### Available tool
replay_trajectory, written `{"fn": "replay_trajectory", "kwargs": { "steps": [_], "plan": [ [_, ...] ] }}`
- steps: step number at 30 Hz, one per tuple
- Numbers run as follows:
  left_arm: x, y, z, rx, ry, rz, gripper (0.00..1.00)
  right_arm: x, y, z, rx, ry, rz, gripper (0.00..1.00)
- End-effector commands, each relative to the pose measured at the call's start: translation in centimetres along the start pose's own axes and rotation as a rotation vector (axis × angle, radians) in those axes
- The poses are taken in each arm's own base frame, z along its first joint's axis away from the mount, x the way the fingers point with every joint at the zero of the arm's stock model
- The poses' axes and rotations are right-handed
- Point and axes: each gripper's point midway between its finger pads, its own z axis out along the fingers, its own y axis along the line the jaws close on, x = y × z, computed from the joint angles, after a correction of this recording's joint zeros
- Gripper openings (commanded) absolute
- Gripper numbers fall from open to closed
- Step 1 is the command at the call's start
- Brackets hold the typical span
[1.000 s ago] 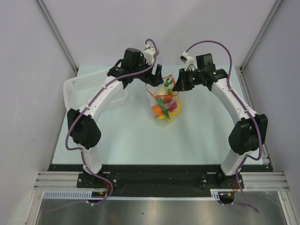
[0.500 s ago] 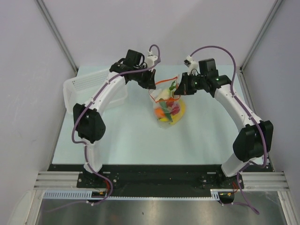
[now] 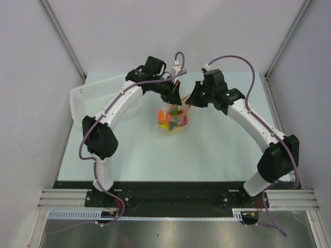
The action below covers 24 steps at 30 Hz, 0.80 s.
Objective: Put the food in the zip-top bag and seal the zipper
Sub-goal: Adjust the zipper food storage bag at the center of the board.
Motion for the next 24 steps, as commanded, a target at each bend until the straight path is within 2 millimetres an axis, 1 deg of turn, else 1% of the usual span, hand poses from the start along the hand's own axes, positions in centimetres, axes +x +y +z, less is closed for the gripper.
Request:
{"fn": "replay_trajectory", "kwargs": {
  "steps": [1, 3, 6, 7, 8, 9, 11, 12, 14, 15, 17, 22, 24],
  "plan": [
    [0.7, -2.0, 0.0, 0.085, -0.001, 0.005, 0.1, -4.2, -1.9, 0.3, 0.108, -0.181, 0.167, 0.0],
    [1.0, -2.3, 0.2, 0.111, 0.001, 0.0, 0.13, -4.0, -2.1, 0.8, 0.115, -0.173, 0.174, 0.0],
    [1.4, -2.5, 0.4, 0.123, 0.007, -0.015, 0.2, -3.9, -2.4, 1.3, 0.122, -0.174, 0.193, 0.0],
    [1.3, -2.6, 0.4, 0.126, 0.006, -0.026, 0.3, -3.8, -2.3, 1.4, 0.122, -0.174, 0.202, 0.0],
    [1.5, -2.5, 0.5, 0.129, 0.01, -0.035, 0.36, -3.8, -2.2, 1.5, 0.12, -0.176, 0.205, 0.0],
    [1.6, -2.6, 0.5, 0.133, 0.012, -0.045, 0.48, -3.7, -2.1, 1.6, 0.119, -0.177, 0.207, 0.0],
    [1.5, -3.0, 0.6, 0.155, 0.005, -0.077, 0.55, -3.4, -1.8, 1.9, 0.117, -0.172, 0.217, 0.0],
    [1.8, -3.0, 0.6, 0.16, 0.008, -0.097, 0.6, -3.2, -1.9, 2.1, 0.118, -0.169, 0.218, 0.0],
    [1.4, -3.1, 0.7, 0.163, -0.012, -0.113, 0.67, -3.1, -2.1, 2.3, 0.139, -0.177, 0.221, 0.0],
    [1.7, -3.1, 0.8, 0.16, -0.009, -0.141, 0.71, -3.0, -2.2, 2.4, 0.144, -0.176, 0.222, 0.0],
    [1.7, -3.3, 1.0, 0.178, -0.018, -0.145, 0.72, -2.7, -2.2, 2.6, 0.151, -0.174, 0.203, 0.0],
    [1.8, -3.5, 1.2, 0.195, -0.017, -0.175, 0.73, -1.9, -3.3, 3.6, 0.195, -0.169, 0.175, 0.0],
    [1.7, -3.4, 1.2, 0.191, -0.022, -0.201, 0.74, -1.6, -3.2, 3.9, 0.193, -0.164, 0.149, 0.0]
  ]
}}
